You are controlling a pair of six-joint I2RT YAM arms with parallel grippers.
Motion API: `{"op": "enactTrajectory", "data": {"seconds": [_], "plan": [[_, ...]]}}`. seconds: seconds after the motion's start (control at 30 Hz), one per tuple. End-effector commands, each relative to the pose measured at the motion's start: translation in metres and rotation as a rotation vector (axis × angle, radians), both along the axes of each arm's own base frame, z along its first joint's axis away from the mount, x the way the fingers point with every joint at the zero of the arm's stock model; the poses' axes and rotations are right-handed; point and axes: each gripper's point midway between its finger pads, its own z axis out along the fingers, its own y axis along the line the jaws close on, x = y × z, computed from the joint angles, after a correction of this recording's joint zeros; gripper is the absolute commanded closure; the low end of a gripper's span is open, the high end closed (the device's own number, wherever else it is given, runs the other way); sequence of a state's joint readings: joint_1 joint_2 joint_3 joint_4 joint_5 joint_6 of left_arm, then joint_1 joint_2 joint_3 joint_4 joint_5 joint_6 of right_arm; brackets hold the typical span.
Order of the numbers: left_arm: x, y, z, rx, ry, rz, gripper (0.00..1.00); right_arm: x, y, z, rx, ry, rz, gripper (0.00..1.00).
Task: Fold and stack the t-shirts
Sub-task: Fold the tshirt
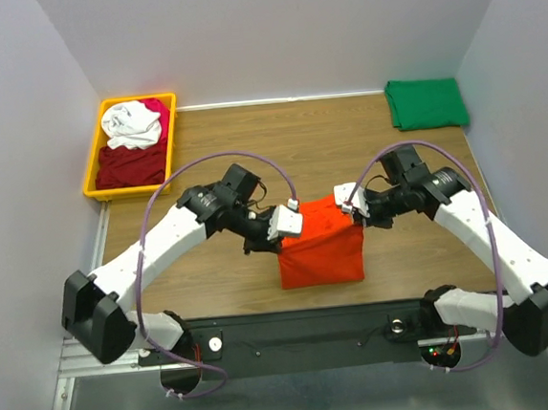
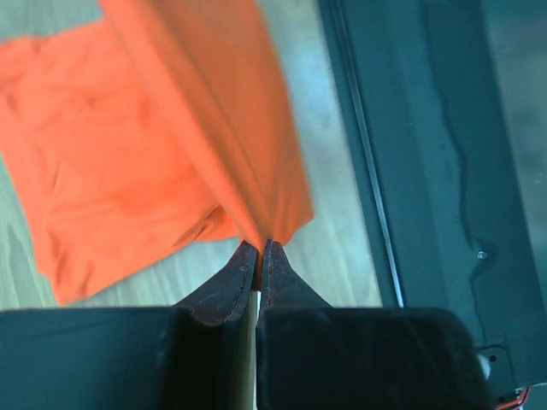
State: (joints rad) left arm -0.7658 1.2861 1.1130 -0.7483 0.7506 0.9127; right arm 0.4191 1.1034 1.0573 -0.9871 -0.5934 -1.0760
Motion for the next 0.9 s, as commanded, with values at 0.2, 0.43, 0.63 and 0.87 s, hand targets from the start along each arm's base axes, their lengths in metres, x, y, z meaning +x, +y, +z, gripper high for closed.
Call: {"op": "enactTrajectory", "data": {"seconds": [0.2,0.43,0.63,0.87], "plan": [[0.100,0.008,-0.017,0.068,0.077,0.066,1.00,0.082,-0.015,-0.026,-0.032,-0.031,-0.028,0.99],[0.181,0.002,-0.053,0.072,0.172,0.162,1.00,0.157,-0.022,-0.076,-0.037,0.050,-0.091,0.98],[0.231,0.001,-0.086,0.076,0.200,0.233,0.98,0.189,-0.016,-0.106,-0.008,0.126,-0.150,0.96],[0.246,0.005,-0.114,0.109,0.201,0.325,0.73,0.199,-0.017,-0.127,-0.004,0.209,-0.267,0.58]]}}
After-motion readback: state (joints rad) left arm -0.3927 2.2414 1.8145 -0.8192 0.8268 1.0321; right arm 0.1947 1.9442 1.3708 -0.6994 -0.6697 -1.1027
